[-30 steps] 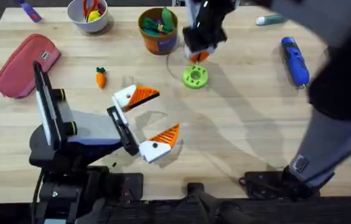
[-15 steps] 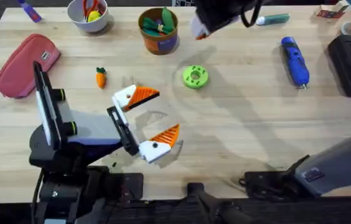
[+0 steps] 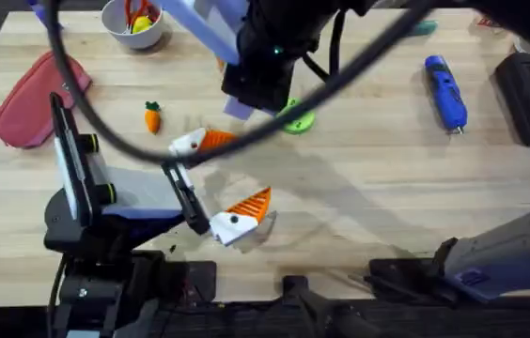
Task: Pick up the gripper from the table and insert it into the empty holder that is missing its gripper. Then pick up a screw, insert it into the mounting hole, and use the screwdriver to tighten it. Finally, clean up the table by picking up the vegetable and placing it into the bucket.
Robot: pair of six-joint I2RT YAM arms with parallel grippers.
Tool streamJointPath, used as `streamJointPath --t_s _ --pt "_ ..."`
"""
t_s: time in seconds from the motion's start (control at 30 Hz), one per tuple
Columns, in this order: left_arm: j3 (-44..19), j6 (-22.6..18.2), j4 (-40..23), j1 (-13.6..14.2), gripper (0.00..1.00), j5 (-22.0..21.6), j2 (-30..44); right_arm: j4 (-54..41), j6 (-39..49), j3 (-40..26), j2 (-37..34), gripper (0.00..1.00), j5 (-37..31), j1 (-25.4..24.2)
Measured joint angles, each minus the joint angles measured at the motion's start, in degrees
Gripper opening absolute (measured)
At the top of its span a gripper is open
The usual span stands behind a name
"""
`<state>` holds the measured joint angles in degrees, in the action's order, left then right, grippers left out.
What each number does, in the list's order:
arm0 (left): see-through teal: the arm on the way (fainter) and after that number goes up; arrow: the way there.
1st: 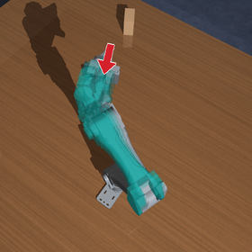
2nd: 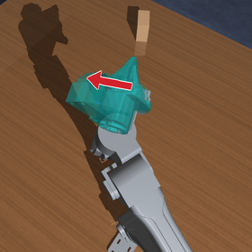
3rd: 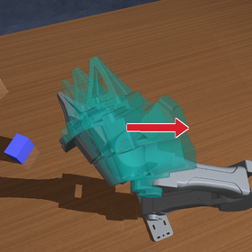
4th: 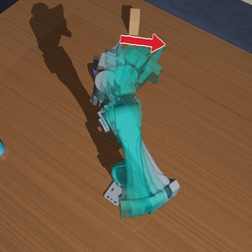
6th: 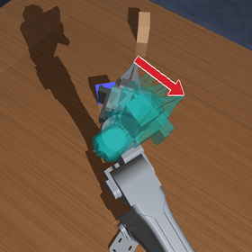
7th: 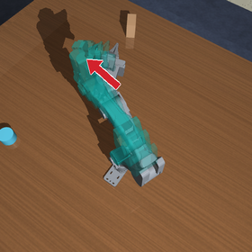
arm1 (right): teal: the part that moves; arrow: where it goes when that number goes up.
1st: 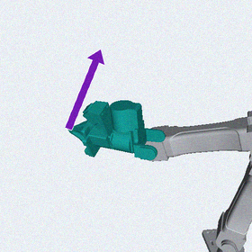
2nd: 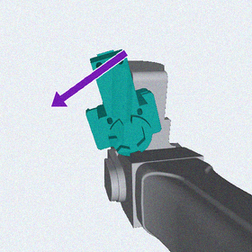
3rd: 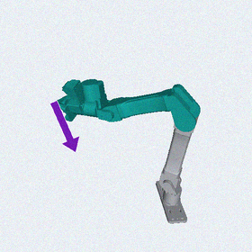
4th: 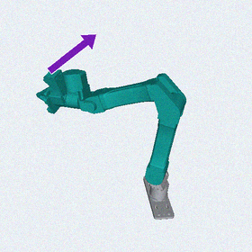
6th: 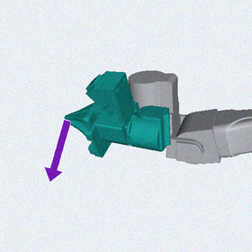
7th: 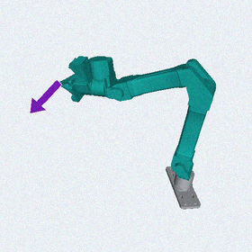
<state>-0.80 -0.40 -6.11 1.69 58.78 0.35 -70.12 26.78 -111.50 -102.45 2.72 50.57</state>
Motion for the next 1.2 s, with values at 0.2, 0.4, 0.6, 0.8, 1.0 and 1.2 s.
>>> streamJointPath --t_s 0.2,0.4,0.6,0.8,1.0,1.2 --pt "0.0 0.0 0.0 0.0 0.999 0.0 0.0 -0.8 4.9 -1.2 0.3 0.006 4.5 0.3" --pt "0.0 0.0 0.0 0.0 0.999 0.0 0.0 -4.0 6.4 -5.8 1.6 0.006 6.0 1.0" --pt "0.0 0.0 0.0 0.0 0.999 0.0 0.0 -5.4 10.8 -6.5 2.7 0.006 6.4 3.4" --pt "0.0 0.0 0.0 0.0 0.999 0.0 0.0 -5.4 16.9 -6.5 2.7 0.006 6.5 4.4" --pt "0.0 0.0 0.0 0.0 0.999 0.0 0.0 -5.4 19.6 -6.5 2.6 0.006 6.7 4.4" --pt "0.0 0.0 0.0 0.0 0.999 0.0 0.0 -4.1 21.1 -6.5 0.8 0.006 10.3 4.4"
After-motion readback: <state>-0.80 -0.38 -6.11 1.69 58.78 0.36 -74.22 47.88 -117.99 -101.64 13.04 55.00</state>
